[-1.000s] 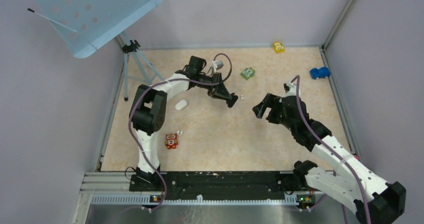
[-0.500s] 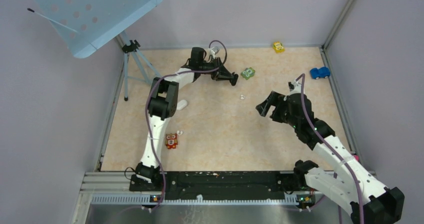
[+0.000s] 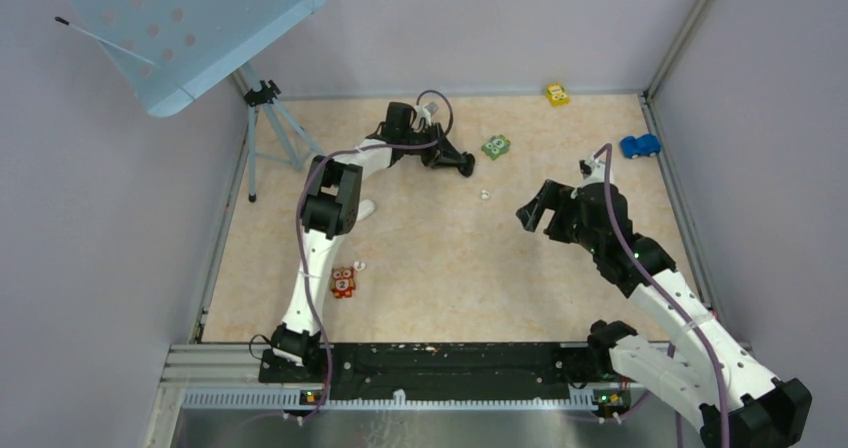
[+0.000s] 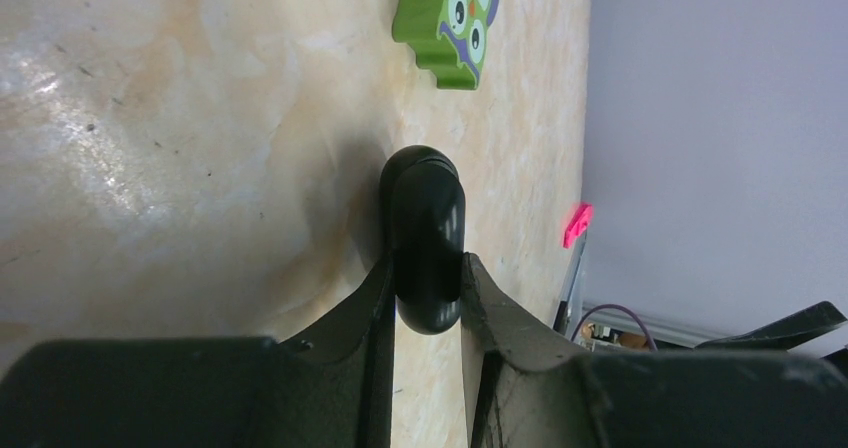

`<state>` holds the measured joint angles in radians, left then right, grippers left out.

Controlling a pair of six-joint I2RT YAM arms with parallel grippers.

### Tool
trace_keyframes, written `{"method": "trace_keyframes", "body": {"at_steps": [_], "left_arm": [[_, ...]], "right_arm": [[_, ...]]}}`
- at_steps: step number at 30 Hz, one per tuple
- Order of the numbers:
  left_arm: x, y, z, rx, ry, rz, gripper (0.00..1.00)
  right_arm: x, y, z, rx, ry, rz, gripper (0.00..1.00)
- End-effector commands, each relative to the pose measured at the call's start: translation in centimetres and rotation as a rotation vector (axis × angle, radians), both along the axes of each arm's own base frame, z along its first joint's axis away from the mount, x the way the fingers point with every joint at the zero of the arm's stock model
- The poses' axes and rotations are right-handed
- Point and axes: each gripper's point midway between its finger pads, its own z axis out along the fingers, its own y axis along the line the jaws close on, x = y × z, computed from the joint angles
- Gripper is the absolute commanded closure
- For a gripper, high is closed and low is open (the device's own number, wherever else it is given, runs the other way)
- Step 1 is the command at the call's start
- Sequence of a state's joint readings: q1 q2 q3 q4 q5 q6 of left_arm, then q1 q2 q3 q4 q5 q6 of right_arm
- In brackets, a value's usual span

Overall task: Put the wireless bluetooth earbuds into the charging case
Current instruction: Place the charging case with the earbuds at the center of the board.

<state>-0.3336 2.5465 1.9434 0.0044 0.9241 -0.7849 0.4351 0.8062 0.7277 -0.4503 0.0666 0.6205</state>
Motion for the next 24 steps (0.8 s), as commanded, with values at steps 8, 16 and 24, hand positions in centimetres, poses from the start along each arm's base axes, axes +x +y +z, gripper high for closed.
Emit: {"method": "trace_keyframes", "body": {"at_steps": [8,16,24], "left_arm": [[2.1,1.1,2.1,0.148,-0.125,0.055,0.01],[-0.8,5.2,7.2,0.455,-0.328,0.114,0.01],[-10.0,14.1,5.7,0.814,-0.322,0.226,0.01]], "right_arm": [[0.5,-0.6,1.4,-0.010,-0.027,-0.020,0.12],[1.1,-0.3,0.5,-0.022,-0.003,-0.014,0.12],[2.0,0.9,0.0,-0.009,0.004,0.020,0.12]]}}
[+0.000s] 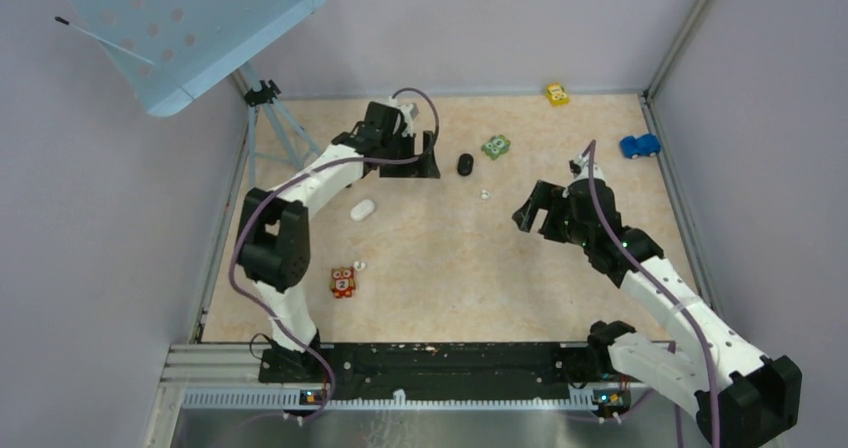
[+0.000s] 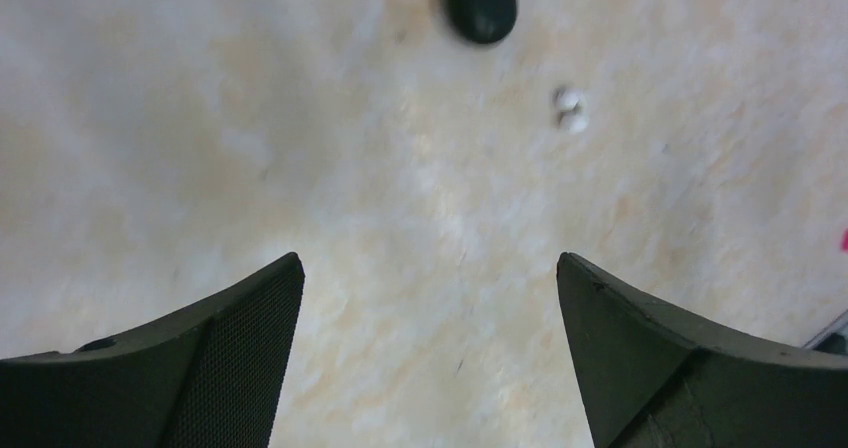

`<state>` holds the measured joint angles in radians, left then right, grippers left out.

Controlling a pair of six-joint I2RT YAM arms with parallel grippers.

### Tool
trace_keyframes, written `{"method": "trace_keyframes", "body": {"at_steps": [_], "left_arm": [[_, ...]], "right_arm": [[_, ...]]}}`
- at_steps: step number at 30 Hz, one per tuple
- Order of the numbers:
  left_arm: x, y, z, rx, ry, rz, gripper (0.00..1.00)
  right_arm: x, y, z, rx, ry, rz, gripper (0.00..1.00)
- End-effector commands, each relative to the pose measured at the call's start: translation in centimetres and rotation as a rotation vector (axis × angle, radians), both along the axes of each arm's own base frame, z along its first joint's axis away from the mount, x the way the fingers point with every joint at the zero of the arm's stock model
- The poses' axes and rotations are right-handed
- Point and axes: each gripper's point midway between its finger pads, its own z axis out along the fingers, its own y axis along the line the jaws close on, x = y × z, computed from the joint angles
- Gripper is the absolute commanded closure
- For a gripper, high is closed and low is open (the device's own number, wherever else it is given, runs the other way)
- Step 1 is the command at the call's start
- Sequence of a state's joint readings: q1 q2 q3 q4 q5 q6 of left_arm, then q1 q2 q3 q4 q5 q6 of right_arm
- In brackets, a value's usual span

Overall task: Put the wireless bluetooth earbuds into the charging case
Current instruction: Place the charging case with the earbuds at the center of the board, then pick up the charging case from the center of the board.

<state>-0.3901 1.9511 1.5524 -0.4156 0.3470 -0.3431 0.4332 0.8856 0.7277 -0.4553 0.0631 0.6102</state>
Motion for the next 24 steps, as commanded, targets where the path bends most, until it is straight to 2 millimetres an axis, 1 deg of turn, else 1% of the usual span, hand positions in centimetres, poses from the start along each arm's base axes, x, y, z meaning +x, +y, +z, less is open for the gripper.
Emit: {"method": "trace_keyframes", "body": {"at_steps": [1,2,3,5,7,9,12,14,17,18,20,21,24], "left_arm": [[-4.2,7.0,-0.6,0.260,-0.061,0.132,0.01],[-5.2,8.6,-0.3,0.298,-0.080,0.174,0.01],[-6.6,10.2,-1.3,0.347,-0.068,0.216,0.01],[-8.1,12.8,-2.6,0.402,-0.056,0.326,0.01],[-9.1,14.2,-3.8,0.440,-0.038,0.368,0.01],[-9.4,14.4,-4.7,0.428,0.008,0.380,0.01],[-8.9,14.3,-5.1,0.427,0.064,0.384,0.01],[-8.1,15.0,-5.1,0.466,0.059,0.405,0.01],[-6.5,16.2,-5.1,0.473,0.037,0.445,0.02],[-5.9,16.5,-5.0,0.463,0.034,0.457,0.03],[-4.7,17.1,-5.2,0.440,0.035,0.460,0.10],[-4.2,17.5,-5.8,0.443,0.047,0.457,0.12],[-3.3,17.1,-6.6,0.440,0.079,0.415,0.15]], "right_arm": [[1.6,0.9,2.1,0.038,-0.069,0.020,0.12],[1.7,1.0,2.0,0.041,-0.068,0.024,0.12],[1.9,1.1,2.1,0.043,-0.072,0.028,0.12],[2.1,1.5,2.3,0.046,-0.080,0.044,0.12],[2.4,1.7,2.5,0.048,-0.086,0.051,0.12],[2.7,1.8,2.7,0.043,-0.088,0.056,0.12],[2.7,2.4,2.8,0.051,-0.078,0.085,0.12],[2.6,2.5,2.8,0.053,-0.076,0.091,0.12],[2.3,2.3,2.8,0.052,-0.076,0.089,0.12],[2.1,2.2,2.7,0.052,-0.076,0.089,0.12],[1.9,2.1,2.3,0.050,-0.070,0.087,0.12],[1.8,2.1,2.2,0.053,-0.067,0.086,0.12],[1.5,2.2,2.0,0.061,-0.059,0.092,0.12]]}}
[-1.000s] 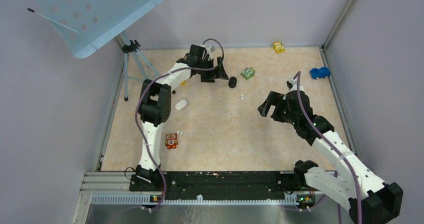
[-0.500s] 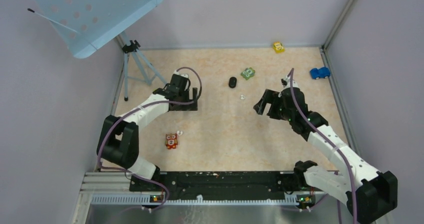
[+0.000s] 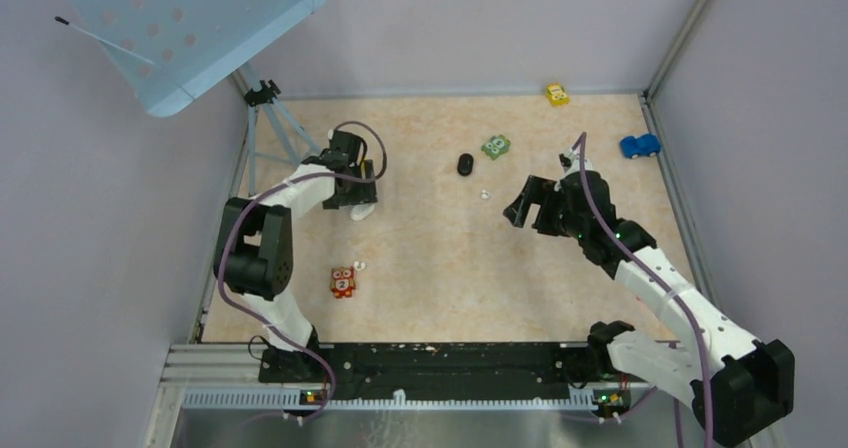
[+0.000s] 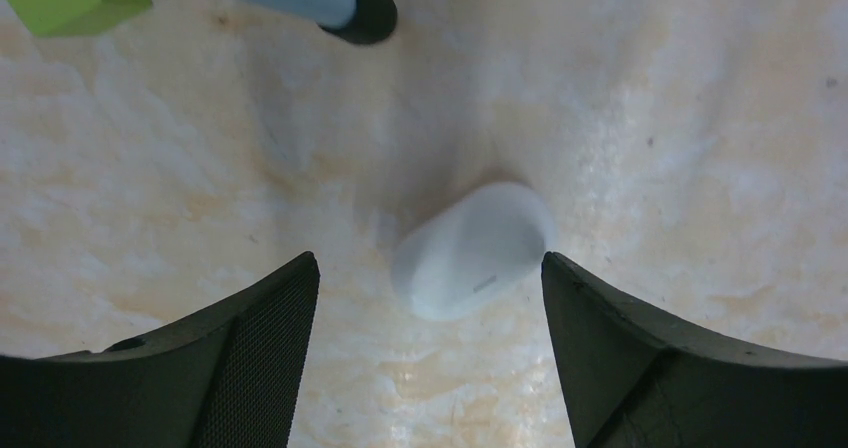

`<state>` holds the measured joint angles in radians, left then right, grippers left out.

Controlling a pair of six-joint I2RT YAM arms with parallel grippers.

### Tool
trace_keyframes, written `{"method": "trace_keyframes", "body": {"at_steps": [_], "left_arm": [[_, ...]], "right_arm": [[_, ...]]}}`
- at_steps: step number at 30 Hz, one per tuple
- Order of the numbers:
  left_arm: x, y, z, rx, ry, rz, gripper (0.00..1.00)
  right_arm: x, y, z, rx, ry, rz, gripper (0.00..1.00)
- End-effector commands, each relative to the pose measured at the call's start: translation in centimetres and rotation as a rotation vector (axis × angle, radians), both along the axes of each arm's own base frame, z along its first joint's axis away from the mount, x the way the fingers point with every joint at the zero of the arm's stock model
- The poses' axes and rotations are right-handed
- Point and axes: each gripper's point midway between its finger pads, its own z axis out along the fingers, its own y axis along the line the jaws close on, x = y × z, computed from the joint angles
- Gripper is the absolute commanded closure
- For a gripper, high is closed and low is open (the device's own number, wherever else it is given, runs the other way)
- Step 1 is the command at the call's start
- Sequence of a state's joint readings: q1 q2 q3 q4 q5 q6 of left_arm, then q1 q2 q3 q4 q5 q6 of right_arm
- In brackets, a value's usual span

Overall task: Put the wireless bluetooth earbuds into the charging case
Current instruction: Pick up the charging case from the center of the board.

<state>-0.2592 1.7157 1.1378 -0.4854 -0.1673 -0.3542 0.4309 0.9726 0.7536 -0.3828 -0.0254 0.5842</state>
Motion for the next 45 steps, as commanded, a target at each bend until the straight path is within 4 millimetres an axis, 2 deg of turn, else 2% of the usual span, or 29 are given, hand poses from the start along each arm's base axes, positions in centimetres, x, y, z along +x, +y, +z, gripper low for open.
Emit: {"method": "trace_keyframes", "body": {"at_steps": [1,6,9,11,17,20,23,24,26,31,39,40,41,42,43,44,45], "left_arm": [[3.0,-0.8,0.1,-0.043,-0.016,-0.043,0.16],[2.7,-2.4,-0.6,-0.115,-0.016,-0.106,0.20],[2.1,-4.1,-1.1,-0.179,0.024,-0.206,0.21],[1.4,-4.3,-1.8,-0.161,0.065,-0.223,0.24],[0.3,-3.8,-2.1,-0.121,0.068,-0.191,0.30],[-0.2,-3.8,-2.2,-0.088,0.083,-0.203,0.38],[-0.6,-3.2,-2.5,-0.049,0.102,-0.193,0.54],[-0.8,-3.0,-2.6,-0.042,0.110,-0.189,0.55],[-1.2,-3.0,-2.8,-0.035,0.115,-0.191,0.53],[-2.3,-3.5,-2.7,-0.036,0.119,-0.214,0.39],[-3.4,-4.4,-2.4,-0.001,0.132,-0.266,0.42],[-3.5,-4.4,-2.5,-0.001,0.137,-0.267,0.44],[-3.5,-4.5,-2.6,-0.005,0.138,-0.268,0.52],[-3.5,-4.5,-2.6,-0.008,0.139,-0.269,0.69],[-3.4,-4.7,-2.6,-0.012,0.139,-0.272,0.78],[-3.4,-4.8,-2.5,-0.015,0.140,-0.272,0.85],[-3.3,-5.0,-2.3,-0.024,0.137,-0.275,0.86]], "right_arm": [[0.3,0.2,1.8,0.034,-0.059,0.009,0.12],[0.3,0.2,1.8,0.035,-0.060,0.010,0.12],[0.2,0.2,1.6,0.041,-0.057,0.011,0.12],[0.2,0.4,1.4,0.041,-0.050,0.017,0.12],[0.3,0.5,1.1,0.043,-0.045,0.018,0.12],[0.3,0.4,1.1,0.041,-0.052,0.018,0.13],[0.3,0.3,1.0,0.037,-0.052,0.012,0.13],[0.3,0.3,0.9,0.036,-0.050,0.012,0.13],[0.2,0.2,0.6,0.035,-0.047,0.011,0.14],[0.1,0.1,0.7,0.039,-0.056,0.004,0.14],[-0.1,-0.3,0.6,0.045,-0.065,-0.017,0.15],[-0.1,-0.3,0.7,0.048,-0.071,-0.019,0.15],[-0.2,-0.4,0.7,0.049,-0.073,-0.022,0.15],[-0.2,-0.4,0.7,0.050,-0.075,-0.024,0.15],[-0.3,-0.4,0.7,0.050,-0.075,-0.022,0.15],[-0.4,-0.5,0.7,0.049,-0.075,-0.022,0.15],[-0.4,-0.5,0.6,0.049,-0.071,-0.021,0.15]]}}
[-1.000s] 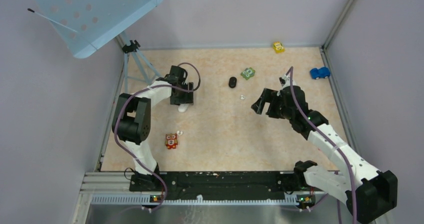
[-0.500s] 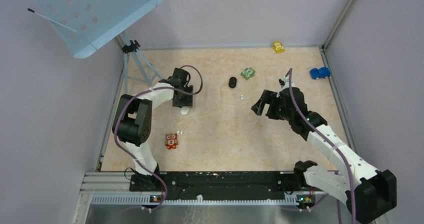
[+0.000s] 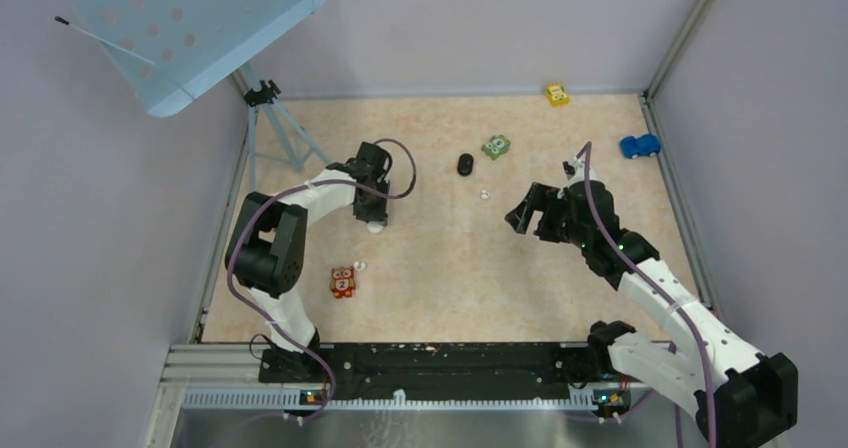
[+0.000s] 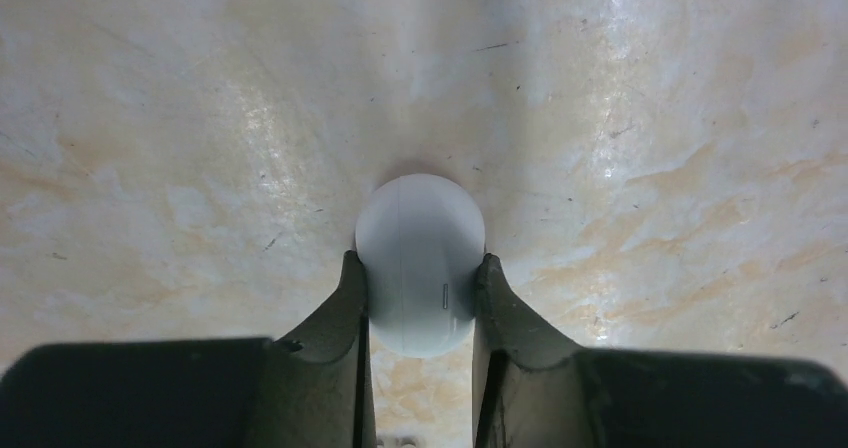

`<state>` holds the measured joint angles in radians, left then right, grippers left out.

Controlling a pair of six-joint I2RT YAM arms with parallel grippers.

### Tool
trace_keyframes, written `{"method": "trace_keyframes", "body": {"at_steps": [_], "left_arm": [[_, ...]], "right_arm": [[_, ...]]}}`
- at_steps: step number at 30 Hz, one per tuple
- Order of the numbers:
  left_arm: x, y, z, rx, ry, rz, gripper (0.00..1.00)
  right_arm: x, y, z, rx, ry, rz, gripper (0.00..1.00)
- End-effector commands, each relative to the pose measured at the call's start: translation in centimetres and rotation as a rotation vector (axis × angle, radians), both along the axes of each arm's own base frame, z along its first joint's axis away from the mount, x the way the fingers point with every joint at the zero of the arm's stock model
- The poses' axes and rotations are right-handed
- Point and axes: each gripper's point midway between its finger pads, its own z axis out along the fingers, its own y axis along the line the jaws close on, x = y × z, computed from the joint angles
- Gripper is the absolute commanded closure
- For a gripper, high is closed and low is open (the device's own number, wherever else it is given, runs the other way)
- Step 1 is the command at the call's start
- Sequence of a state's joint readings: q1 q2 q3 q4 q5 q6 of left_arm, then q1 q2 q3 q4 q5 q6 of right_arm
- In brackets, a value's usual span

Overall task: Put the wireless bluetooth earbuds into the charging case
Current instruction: Pick up the charging case from the center of the board.

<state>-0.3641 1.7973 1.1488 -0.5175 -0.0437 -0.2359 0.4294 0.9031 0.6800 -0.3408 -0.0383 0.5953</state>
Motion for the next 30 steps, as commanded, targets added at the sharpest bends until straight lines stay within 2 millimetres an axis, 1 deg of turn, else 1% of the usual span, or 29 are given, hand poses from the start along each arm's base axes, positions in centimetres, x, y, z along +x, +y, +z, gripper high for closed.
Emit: {"method": "trace_keyframes", "body": {"at_steps": [1,2,4,7,9,10,13,15,18,20,22,24,27,30], "left_arm": [[-0.5,-0.3,0.9,-0.021,0.008,-0.017,0.86],[-0.5,-0.8,1.3,-0.047,0.004,-0.031,0.85],[-0.6,-2.5,2.6,-0.127,-0.012,-0.090,0.83],[-1.4,-6.2,5.8,-0.310,-0.042,-0.221,0.79],[-2.0,-8.4,8.1,-0.421,-0.062,-0.281,0.77],[-2.4,-9.4,9.3,-0.473,-0.075,-0.312,0.77],[-4.4,-12.6,13.1,-0.634,-0.108,-0.413,0.79],[-5.9,-14.5,15.5,-0.737,-0.129,-0.482,0.79],[-8.4,-16.8,18.2,-0.868,-0.146,-0.584,0.78],[-9.5,-17.8,19.0,-0.905,-0.149,-0.631,0.78],[-10.1,-18.4,18.9,-0.909,-0.148,-0.656,0.79],[-10.5,-18.8,18.9,-0.917,-0.144,-0.687,0.81],[-10.9,-19.1,19.1,-0.930,-0.147,-0.725,0.82],[-10.9,-19.3,19.3,-0.927,-0.159,-0.743,0.82]], "right_arm": [[0.4,-0.3,1.0,0.018,-0.039,-0.024,0.15],[0.3,-0.3,0.8,0.019,-0.036,-0.022,0.15],[0.3,-0.5,0.6,0.020,-0.033,-0.039,0.14],[0.4,-1.4,0.5,0.025,-0.039,-0.108,0.11],[0.5,-2.0,0.3,0.047,-0.020,-0.172,0.06],[0.5,-1.9,0.2,0.049,-0.008,-0.169,0.03],[0.4,-0.6,0.4,0.075,0.035,-0.122,0.01],[0.2,1.1,0.8,0.134,0.063,-0.051,0.02],[0.1,4.3,2.7,0.290,0.062,0.061,0.05],[0.2,5.6,4.0,0.384,0.052,0.094,0.08],[0.4,6.6,5.2,0.464,0.042,0.117,0.09],[0.3,7.5,6.3,0.545,0.043,0.150,0.10],[0.1,8.8,7.2,0.633,0.069,0.201,0.12],[0.1,9.5,7.2,0.645,0.102,0.228,0.16]]}}
